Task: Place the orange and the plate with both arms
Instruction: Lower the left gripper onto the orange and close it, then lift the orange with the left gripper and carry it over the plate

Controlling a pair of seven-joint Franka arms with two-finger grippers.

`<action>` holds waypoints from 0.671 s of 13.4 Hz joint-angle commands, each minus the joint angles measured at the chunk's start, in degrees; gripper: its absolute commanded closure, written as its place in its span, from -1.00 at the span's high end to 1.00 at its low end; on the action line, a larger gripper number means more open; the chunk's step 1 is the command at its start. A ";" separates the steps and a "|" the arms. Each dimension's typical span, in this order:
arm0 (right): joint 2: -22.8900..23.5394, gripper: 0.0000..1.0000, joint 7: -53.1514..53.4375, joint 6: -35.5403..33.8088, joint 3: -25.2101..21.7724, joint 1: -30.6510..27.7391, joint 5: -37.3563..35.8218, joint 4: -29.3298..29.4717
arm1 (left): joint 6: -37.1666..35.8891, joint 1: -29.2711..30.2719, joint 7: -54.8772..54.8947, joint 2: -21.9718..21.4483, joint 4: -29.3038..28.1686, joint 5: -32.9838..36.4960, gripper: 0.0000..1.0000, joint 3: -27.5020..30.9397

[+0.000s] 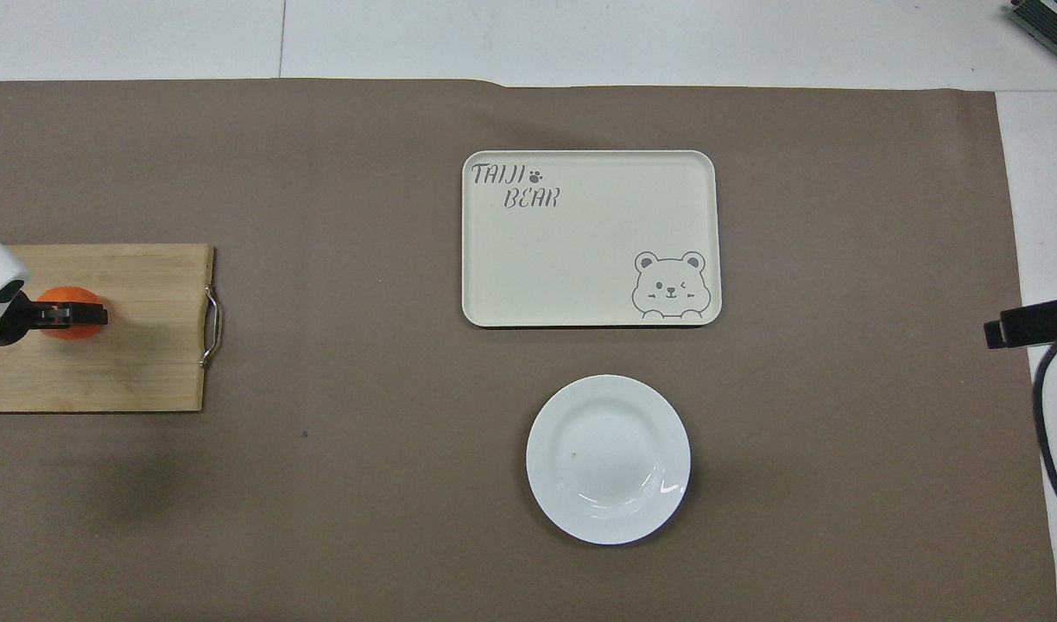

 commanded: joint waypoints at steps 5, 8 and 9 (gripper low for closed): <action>-0.49 1.00 0.69 -0.01 0.32 -0.39 1.04 -0.23 | -2.85 -4.55 -0.82 -7.80 -1.60 -0.97 -1.00 -0.98; -0.49 1.00 0.68 -0.01 0.24 -0.39 1.04 -0.23 | -6.91 -13.77 -7.56 -11.93 -1.78 -0.97 -1.00 -0.89; -0.49 1.00 0.69 -0.01 0.32 -0.39 1.04 -0.23 | -7.27 -17.54 -11.25 -12.29 -1.78 -0.97 -1.00 -0.89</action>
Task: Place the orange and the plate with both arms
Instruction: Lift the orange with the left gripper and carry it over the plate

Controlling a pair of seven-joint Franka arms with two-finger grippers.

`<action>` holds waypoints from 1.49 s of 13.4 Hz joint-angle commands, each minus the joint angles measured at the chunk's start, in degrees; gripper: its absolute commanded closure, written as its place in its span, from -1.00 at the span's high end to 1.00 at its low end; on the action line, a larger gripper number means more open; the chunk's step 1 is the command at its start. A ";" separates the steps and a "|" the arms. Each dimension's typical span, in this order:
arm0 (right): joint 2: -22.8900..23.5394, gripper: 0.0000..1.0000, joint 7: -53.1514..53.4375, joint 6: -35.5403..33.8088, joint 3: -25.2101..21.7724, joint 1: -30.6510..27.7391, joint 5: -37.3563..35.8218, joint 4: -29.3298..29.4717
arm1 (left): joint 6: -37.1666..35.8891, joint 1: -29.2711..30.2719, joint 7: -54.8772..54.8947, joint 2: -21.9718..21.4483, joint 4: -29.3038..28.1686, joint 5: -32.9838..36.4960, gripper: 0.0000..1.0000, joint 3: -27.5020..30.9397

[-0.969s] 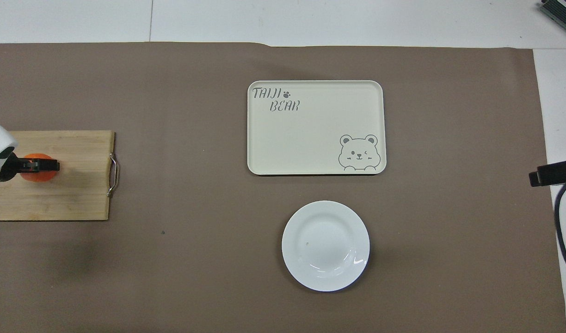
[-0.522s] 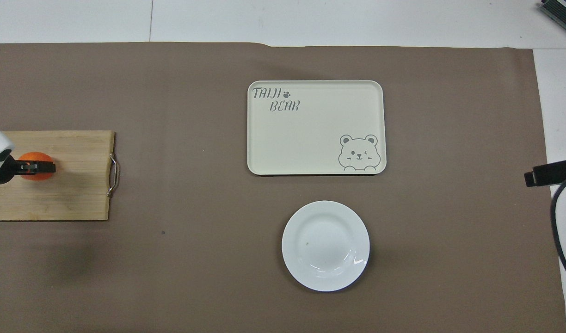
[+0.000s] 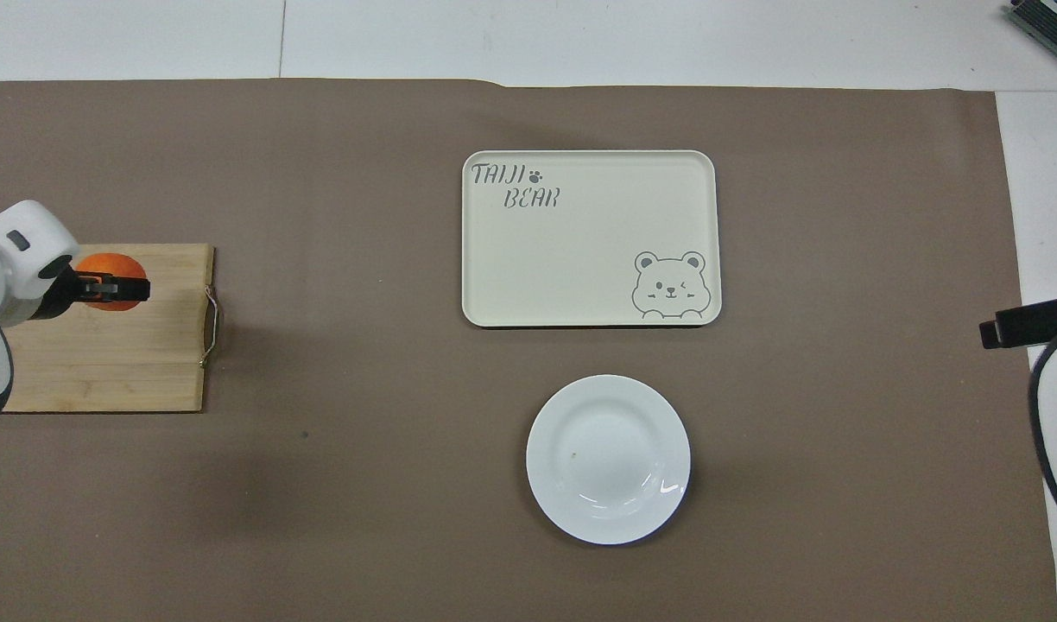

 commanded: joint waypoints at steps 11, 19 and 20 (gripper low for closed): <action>-0.49 1.00 0.68 -0.01 0.18 -0.43 0.95 -0.23 | 6.11 -43.84 -37.83 1.19 -1.13 -0.72 -1.00 0.74; -0.49 1.00 0.68 -0.01 0.18 -0.43 0.95 -0.23 | 13.34 -55.21 -48.59 6.38 0.45 -0.81 -1.00 0.39; -0.49 1.00 0.68 -0.01 0.18 -0.43 0.95 -0.23 | 13.34 -55.65 -48.76 6.82 0.45 -0.89 -0.96 0.39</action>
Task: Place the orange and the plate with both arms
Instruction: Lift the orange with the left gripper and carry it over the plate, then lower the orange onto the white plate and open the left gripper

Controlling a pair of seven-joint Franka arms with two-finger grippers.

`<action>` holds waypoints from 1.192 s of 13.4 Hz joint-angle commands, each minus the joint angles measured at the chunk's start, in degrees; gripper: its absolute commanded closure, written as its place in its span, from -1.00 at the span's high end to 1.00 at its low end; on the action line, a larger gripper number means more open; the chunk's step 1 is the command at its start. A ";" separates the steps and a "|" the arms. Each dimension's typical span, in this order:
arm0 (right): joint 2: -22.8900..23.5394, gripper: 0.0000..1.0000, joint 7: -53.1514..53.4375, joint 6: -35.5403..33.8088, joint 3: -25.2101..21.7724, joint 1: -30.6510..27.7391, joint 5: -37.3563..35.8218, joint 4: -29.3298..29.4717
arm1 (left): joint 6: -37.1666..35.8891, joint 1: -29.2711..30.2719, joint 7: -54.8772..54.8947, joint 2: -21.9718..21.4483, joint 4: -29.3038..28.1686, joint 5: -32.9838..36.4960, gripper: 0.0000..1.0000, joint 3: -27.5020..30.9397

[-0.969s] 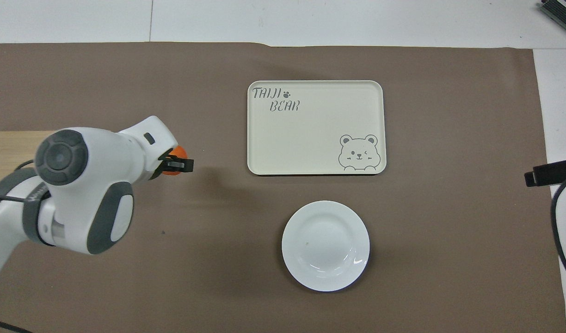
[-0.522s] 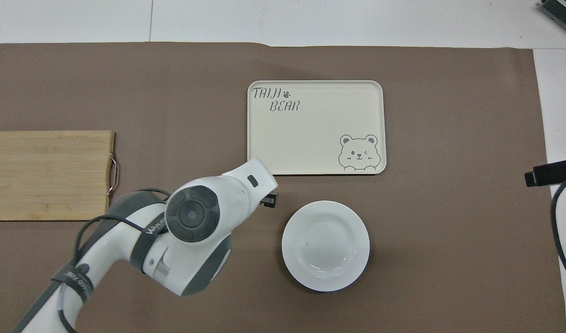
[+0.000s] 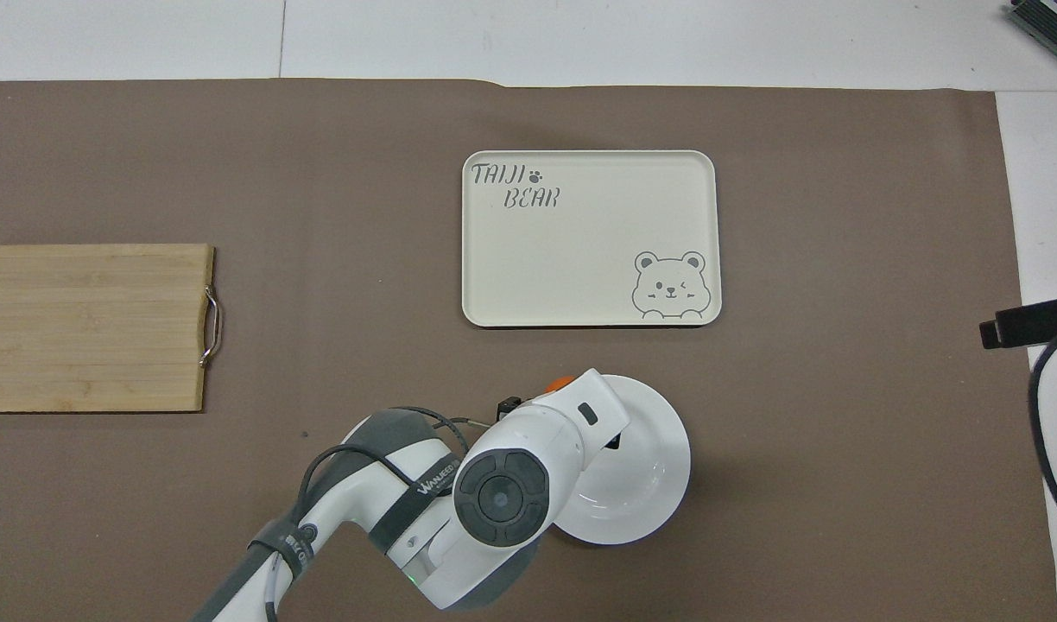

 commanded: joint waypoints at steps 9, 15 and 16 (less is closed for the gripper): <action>-0.49 1.00 0.69 -0.01 0.18 -0.43 0.95 -0.23 | 1.58 -3.25 -0.55 2.99 2.66 -5.05 1.00 0.95; -0.49 1.00 0.69 -0.01 0.18 -0.43 0.95 -0.23 | -6.48 -2.02 0.41 -0.60 2.93 -4.70 1.00 1.65; -0.49 1.00 0.69 -0.01 0.18 -0.43 0.95 -0.23 | -9.55 -1.06 0.50 -1.74 2.93 -4.35 1.00 1.83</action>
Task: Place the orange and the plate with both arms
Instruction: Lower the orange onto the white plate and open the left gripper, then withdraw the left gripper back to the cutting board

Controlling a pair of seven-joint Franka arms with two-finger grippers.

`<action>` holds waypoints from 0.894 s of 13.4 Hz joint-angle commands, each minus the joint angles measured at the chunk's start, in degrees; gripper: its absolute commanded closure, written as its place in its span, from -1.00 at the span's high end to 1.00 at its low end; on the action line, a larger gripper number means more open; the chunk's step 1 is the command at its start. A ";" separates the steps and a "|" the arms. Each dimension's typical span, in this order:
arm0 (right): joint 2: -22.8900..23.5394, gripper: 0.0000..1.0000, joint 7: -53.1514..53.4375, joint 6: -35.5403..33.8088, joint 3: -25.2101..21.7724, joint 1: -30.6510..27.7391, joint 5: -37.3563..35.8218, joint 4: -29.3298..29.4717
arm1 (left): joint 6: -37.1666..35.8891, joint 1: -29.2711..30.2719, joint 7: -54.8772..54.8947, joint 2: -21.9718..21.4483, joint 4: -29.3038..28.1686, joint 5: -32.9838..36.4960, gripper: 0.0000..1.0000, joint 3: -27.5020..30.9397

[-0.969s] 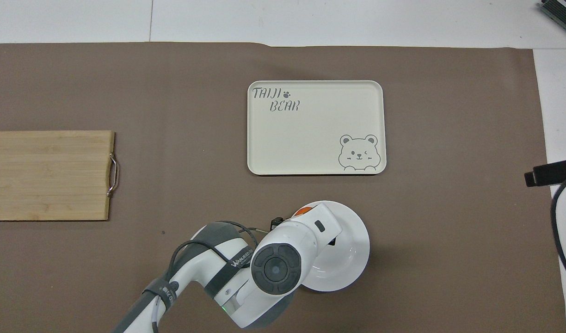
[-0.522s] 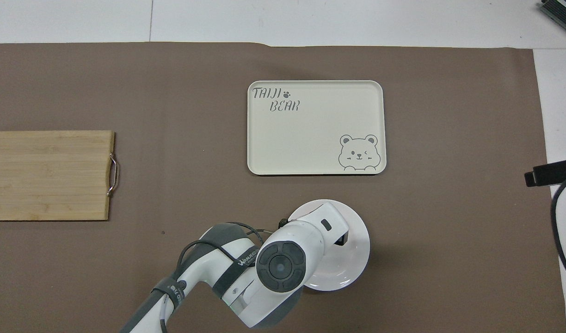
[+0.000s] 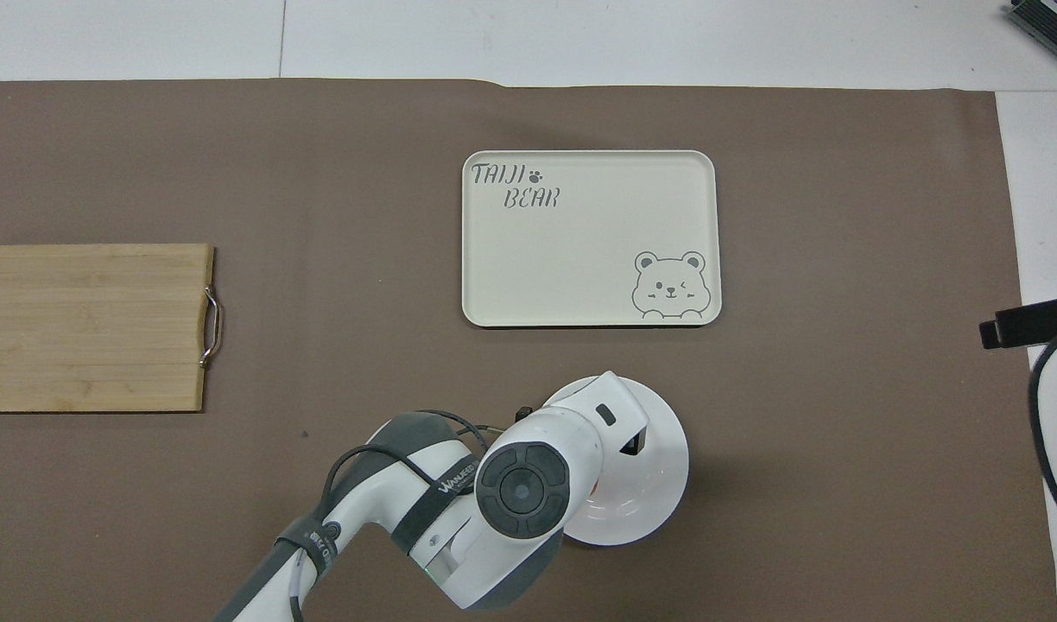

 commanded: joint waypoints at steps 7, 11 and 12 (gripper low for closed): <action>-0.49 1.00 0.68 -0.01 0.18 -0.43 0.95 -0.23 | -18.40 17.32 10.14 -11.94 -0.02 5.30 1.00 0.82; -0.49 1.00 0.68 -0.01 0.09 -0.43 0.95 -0.23 | -21.74 28.66 21.38 -15.98 0.07 5.57 1.00 0.99; -0.49 1.00 0.68 -0.01 0.09 -0.43 0.95 -0.23 | -22.71 32.00 25.41 -16.60 1.02 5.83 1.00 1.00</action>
